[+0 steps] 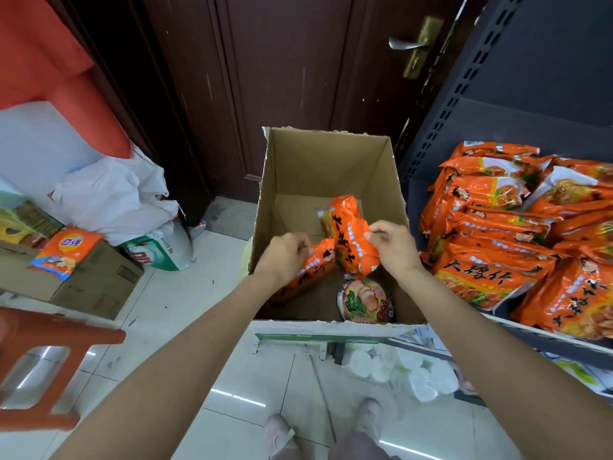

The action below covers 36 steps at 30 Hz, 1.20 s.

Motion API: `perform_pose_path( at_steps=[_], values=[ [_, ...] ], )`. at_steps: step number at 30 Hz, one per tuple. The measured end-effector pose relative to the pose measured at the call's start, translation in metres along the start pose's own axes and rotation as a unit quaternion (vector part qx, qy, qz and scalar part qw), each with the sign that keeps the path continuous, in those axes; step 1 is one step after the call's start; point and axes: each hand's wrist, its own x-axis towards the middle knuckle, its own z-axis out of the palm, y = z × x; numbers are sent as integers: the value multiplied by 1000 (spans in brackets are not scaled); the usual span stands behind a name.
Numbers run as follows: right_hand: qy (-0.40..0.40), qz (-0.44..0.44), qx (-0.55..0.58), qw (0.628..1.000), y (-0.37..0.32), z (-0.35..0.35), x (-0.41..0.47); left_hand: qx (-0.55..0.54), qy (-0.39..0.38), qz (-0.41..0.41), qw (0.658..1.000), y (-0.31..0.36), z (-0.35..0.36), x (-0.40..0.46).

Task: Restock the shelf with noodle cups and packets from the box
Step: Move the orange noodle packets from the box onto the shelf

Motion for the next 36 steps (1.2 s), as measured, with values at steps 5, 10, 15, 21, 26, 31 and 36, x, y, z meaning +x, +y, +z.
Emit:
perform_pose_path(
  at_steps=[5, 10, 15, 21, 26, 31, 36],
  values=[
    [52, -24, 31, 998, -28, -15, -5, -52, 117, 7, 992, 30, -35, -1],
    [89, -50, 63, 993, -58, -51, -24, -96, 168, 97, 976, 76, -62, -6],
    [145, -99, 99, 980, -65, -105, -45, -125, 180, 183, 958, 147, -60, -17],
    [199, -120, 194, 953, -51, -179, -73, -106, 182, 265, 941, 244, -29, -36],
    [218, -112, 225, 943, 2, -263, -109, -86, 152, 322, 931, 324, 25, -59],
    [231, -99, 206, 946, 76, -347, -141, -86, 121, 348, 926, 399, 96, -74],
    [258, -63, 156, 951, 133, -411, -159, -73, 102, 368, 921, 454, 153, -82]
  ],
)
